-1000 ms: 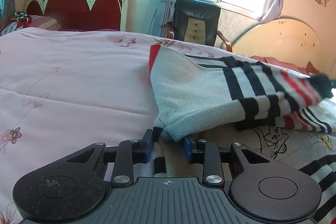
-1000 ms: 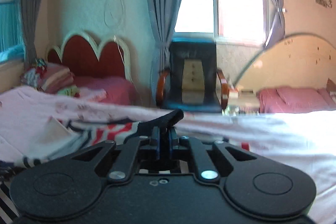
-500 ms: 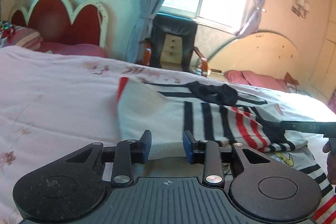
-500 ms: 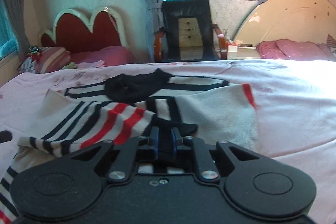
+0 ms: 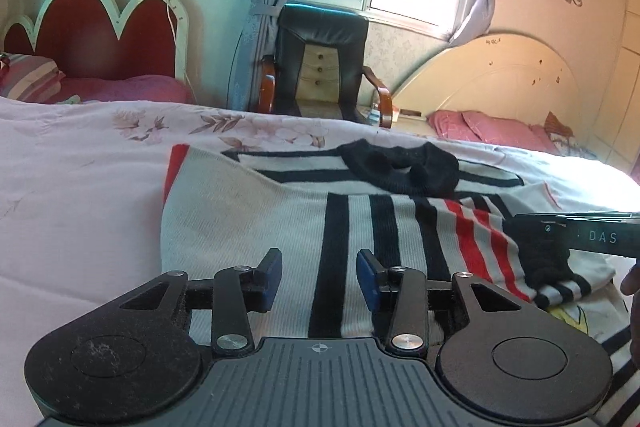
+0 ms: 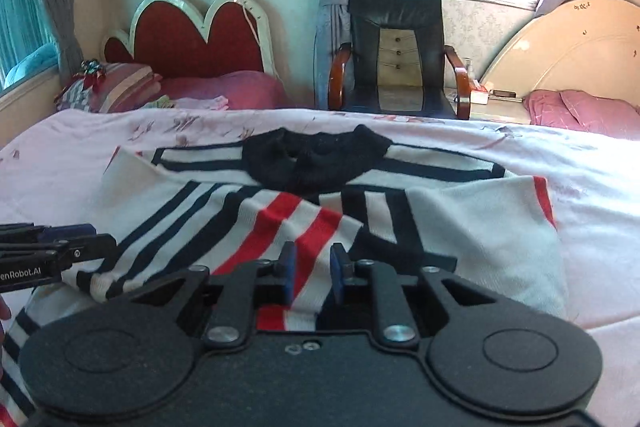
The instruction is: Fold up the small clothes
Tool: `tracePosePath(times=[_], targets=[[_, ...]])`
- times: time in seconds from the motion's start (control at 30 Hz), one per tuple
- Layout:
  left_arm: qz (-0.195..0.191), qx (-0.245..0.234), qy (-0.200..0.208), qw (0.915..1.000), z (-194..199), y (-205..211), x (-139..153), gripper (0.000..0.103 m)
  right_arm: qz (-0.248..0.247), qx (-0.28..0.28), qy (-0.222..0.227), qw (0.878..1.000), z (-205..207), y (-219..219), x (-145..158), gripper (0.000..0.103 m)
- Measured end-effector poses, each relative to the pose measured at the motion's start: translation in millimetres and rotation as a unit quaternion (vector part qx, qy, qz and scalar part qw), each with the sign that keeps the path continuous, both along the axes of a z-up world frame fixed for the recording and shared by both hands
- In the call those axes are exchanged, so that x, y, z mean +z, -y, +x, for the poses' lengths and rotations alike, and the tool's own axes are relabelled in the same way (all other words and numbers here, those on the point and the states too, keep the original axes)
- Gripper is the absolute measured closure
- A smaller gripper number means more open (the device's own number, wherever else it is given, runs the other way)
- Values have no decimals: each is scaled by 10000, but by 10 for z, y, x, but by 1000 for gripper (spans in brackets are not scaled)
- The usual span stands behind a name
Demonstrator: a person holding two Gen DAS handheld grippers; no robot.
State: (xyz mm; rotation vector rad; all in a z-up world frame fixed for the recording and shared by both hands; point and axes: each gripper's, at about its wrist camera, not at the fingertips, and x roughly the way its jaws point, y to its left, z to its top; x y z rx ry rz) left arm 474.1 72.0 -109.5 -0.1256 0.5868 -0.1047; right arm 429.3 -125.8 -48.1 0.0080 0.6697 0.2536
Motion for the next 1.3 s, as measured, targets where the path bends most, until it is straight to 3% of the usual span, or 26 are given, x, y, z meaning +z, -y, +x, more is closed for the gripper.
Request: tracePosePath(times=[0.13,0.2,0.27,0.43,0.53,0.6,0.63,0.7,0.77,0.87,1.03,1.17,1.27,1.3], targets=[[96,-210,30,9997,338,233,47,56,214,45,-14,9998,322,-104,-24,86],[232,-295,-284,9989,559,382,-46,44,277,175,-110,9994,457,-193,-91,87],[388,-262,-462,9978,651,429,-199,40,45,201,-395,9990,588,-280,-238,89],[276,194,151,9993,516,122,11,41,11,233,-190,9995,519,-234,-181,84],[462,397,132,9981,692,-100,44,41,119,155,-152,9997,580,-163,-172,85],[721,547,-180,9957,879,-238,-51,41,111,94,-215,9997,654,-160,-222,85],[654,552,-434,9954,963,-323,-145,40,108,66,-255,9996,684,-160,-252,85],[436,432,-364,9975,971,-426,-218,39,184,33,-282,9994,722,-140,-295,85],[645,396,-386,9964,966,-372,-170,39,244,13,-291,9993,730,-123,-287,85],[825,466,-110,9954,895,-300,-55,39,294,-25,-197,9994,742,-101,-223,83],[612,537,-313,9962,999,-395,-183,38,288,-98,-196,9993,928,-133,-198,82],[484,579,-364,9965,989,-435,-145,37,-15,-32,-377,9993,1019,-171,-367,80],[547,670,89,9962,895,-475,-25,37,30,-67,-302,9995,939,-133,-262,78],[535,688,1,9962,945,-510,-37,37,146,-75,-205,9997,900,-97,-221,78]])
